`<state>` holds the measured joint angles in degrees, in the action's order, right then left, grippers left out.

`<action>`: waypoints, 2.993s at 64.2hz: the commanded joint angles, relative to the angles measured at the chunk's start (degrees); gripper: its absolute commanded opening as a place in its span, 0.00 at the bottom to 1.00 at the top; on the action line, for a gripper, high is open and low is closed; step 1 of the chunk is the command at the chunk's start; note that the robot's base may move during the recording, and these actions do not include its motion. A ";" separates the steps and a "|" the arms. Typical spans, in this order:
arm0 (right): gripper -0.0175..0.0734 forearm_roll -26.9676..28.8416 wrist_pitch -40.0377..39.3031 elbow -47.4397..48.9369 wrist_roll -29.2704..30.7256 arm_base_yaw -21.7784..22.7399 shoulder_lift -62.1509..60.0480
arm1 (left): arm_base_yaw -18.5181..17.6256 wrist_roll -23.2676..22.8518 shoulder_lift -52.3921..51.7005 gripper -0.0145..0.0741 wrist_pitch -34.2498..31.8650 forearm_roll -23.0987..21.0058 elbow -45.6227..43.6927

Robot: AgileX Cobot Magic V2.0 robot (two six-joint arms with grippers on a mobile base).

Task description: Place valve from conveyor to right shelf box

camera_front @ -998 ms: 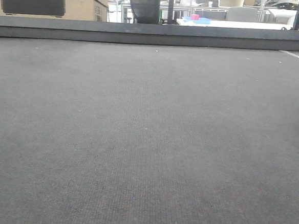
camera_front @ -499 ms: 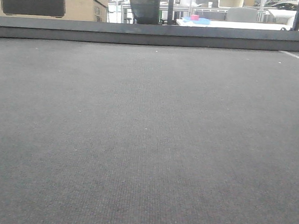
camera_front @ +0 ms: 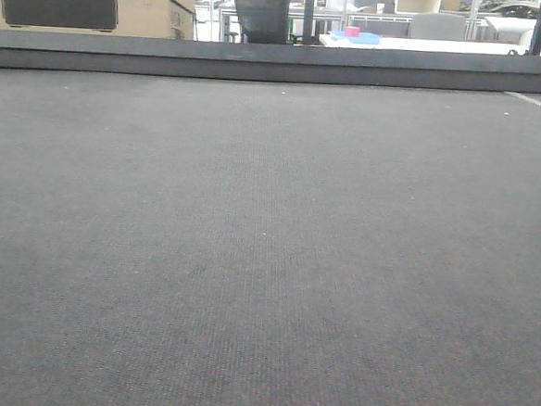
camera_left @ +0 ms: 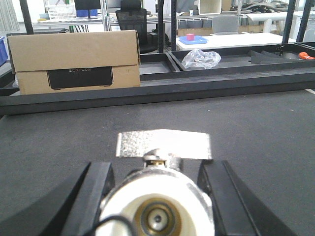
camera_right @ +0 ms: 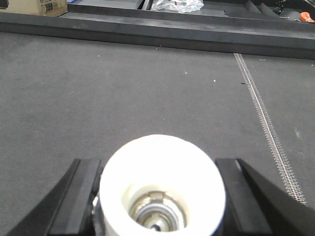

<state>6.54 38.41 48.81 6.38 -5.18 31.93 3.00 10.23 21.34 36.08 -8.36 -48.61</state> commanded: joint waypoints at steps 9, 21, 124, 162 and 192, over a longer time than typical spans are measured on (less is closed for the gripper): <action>0.02 -0.10 -4.24 0.38 0.23 0.00 -0.57 | -0.31 -0.39 -0.32 0.04 -2.63 -0.38 -0.25; 0.02 -0.10 -4.24 0.38 0.23 0.00 -0.57 | -0.31 -0.39 -0.32 0.04 -2.63 -0.38 -0.25; 0.02 -0.10 -4.24 0.38 0.23 0.00 -0.57 | -0.31 -0.39 -0.32 0.04 -2.63 -0.38 -0.25; 0.02 -0.10 -4.24 0.38 0.23 0.00 -0.57 | -0.31 -0.39 -0.32 0.04 -2.63 -0.38 -0.25; 0.02 -0.10 -4.24 0.38 0.23 0.00 -0.57 | -0.31 -0.39 -0.32 0.04 -2.63 -0.38 -0.25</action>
<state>6.76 38.41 48.81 6.38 -5.18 31.93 3.00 10.23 21.21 36.08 -8.22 -48.50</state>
